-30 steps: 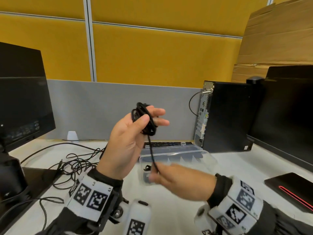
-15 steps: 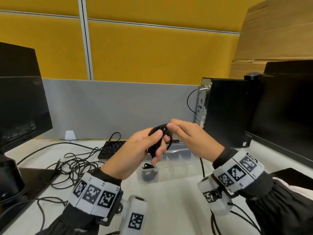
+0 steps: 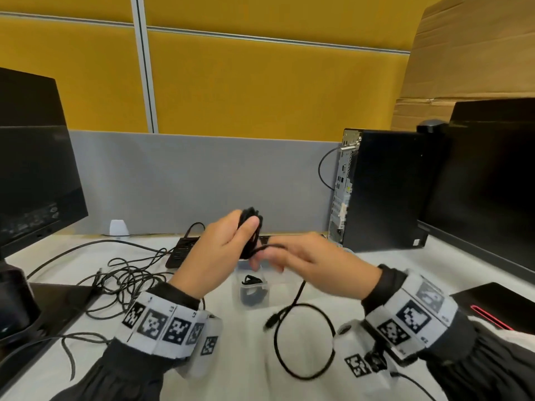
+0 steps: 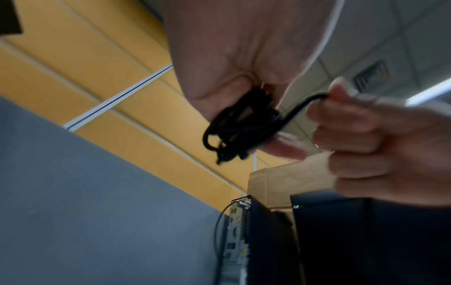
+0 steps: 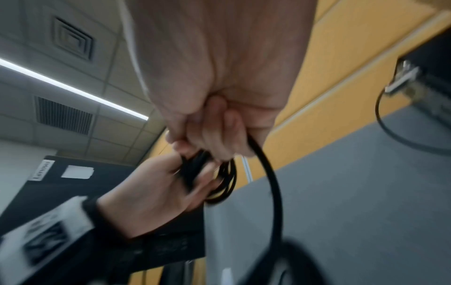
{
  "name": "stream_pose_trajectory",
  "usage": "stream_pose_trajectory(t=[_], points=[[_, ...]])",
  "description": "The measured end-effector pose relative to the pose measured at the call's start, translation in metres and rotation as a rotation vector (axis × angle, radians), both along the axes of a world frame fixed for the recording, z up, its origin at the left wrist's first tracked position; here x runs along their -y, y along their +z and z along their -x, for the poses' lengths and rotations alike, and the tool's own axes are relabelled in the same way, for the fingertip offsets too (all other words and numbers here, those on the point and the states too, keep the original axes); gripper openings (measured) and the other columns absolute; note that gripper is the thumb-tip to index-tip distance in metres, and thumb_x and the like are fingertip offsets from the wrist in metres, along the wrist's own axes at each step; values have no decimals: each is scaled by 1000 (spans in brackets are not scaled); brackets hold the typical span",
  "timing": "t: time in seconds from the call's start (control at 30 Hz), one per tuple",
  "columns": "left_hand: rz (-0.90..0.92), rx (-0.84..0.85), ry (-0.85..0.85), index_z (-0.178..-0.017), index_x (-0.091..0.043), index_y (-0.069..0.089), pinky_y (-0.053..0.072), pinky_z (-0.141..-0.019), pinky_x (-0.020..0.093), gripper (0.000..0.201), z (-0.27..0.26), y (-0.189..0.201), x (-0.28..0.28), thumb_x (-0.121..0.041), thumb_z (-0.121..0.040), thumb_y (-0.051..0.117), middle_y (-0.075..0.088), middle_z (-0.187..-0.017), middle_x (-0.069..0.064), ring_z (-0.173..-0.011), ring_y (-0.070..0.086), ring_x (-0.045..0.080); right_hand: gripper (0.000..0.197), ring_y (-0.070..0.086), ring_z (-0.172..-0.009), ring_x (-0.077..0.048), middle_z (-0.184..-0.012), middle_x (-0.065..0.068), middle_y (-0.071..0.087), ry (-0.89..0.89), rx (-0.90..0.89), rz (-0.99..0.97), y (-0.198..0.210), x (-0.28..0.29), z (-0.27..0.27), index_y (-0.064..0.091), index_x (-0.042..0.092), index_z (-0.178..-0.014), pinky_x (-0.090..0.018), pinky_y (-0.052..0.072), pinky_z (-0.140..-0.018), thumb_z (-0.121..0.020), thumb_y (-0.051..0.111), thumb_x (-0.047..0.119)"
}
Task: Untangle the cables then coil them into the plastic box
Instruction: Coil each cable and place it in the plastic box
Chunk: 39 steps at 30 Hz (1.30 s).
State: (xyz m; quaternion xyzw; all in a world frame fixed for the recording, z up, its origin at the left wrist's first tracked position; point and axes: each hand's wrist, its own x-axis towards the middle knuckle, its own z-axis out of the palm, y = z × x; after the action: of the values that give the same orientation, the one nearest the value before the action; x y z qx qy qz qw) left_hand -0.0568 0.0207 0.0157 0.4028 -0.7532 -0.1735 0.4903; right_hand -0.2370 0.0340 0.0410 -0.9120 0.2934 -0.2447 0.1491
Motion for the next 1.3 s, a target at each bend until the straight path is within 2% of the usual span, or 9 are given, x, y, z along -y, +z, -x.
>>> stream_pose_trajectory(t=[0.13, 0.27, 0.43, 0.6, 0.73, 0.83, 1.0, 1.1, 1.3], points=[[-172, 55, -136, -74, -4, 50, 39, -55, 17, 56, 1, 10, -11, -57, -87, 37, 55, -46, 1, -45, 46, 16, 24, 49, -56, -4, -57, 16, 53, -88, 123, 205, 12, 11, 13, 60, 22, -74, -15, 34, -55, -93, 53, 36], [-312, -16, -368, -63, -23, 52, 36, -54, 22, 27, 0, 14, -19, -42, -81, 59, 47, -40, -2, -40, 37, 16, 32, 51, -57, -6, -62, 11, 56, -146, 228, 312, 13, 27, 23, 61, 21, -79, -15, 36, -54, -88, 48, 48], [-340, -659, -636, -66, -15, 63, 47, -58, 18, 16, 2, 26, -27, -27, -76, 64, 43, -40, -6, -31, 41, 8, 33, 40, -58, -3, -63, 8, 41, -201, 158, 47, -13, 43, 28, 44, 16, -73, -17, 32, -57, -100, 36, 35], [-204, -1068, -578, -78, -11, 68, 55, -70, 20, 27, 2, 35, -24, -23, -82, 44, 68, -70, -4, -63, 67, 9, 18, 47, -66, -4, -76, 9, 50, -151, -222, -161, -54, 29, 12, 42, 28, -87, -24, 41, -67, -100, 33, 36], [-83, -987, -376, -103, -9, 55, 52, -87, 24, 20, -1, 31, -15, -19, -89, 44, 73, -98, -2, -98, 68, 16, 27, 58, -81, -25, -95, -6, 63, -119, -353, -38, -62, 8, 0, 43, 24, -106, -39, 48, -73, -99, 27, 46], [-30, -890, -249, -112, -6, 54, 44, -94, 25, 24, -5, 24, -5, -17, -98, 39, 70, -109, -3, -106, 65, 15, 35, 59, -83, -24, -99, -4, 63, -67, -429, 102, -53, -7, -9, 44, 20, -110, -31, 41, -66, -98, 25, 47], [21, -391, 29, -103, 6, 50, 41, -71, 8, 33, -9, 8, 6, -24, -99, 37, 70, -84, 4, -71, 64, 1, 50, 57, -55, -27, -68, -2, 62, -47, -266, 419, -34, -17, -9, 44, 22, -91, -28, 33, -47, -93, 8, 57], [-24, -178, 140, -89, 4, 52, 38, -66, 15, 40, -10, 2, 7, -31, -99, 36, 60, -62, -1, -58, 54, 3, 36, 50, -43, -24, -51, 5, 51, -176, -103, 569, -16, -5, -2, 36, 27, -84, -24, 30, -40, -96, 16, 53], [-309, -109, -305, -88, 3, 50, 41, -61, 21, 59, -7, 13, -7, -55, -89, 42, 52, -54, -1, -52, 46, 16, 35, 48, -52, -7, -60, 12, 54, -278, 81, 504, 16, 20, 16, 52, 30, -82, -34, 42, -47, -90, 31, 57]])
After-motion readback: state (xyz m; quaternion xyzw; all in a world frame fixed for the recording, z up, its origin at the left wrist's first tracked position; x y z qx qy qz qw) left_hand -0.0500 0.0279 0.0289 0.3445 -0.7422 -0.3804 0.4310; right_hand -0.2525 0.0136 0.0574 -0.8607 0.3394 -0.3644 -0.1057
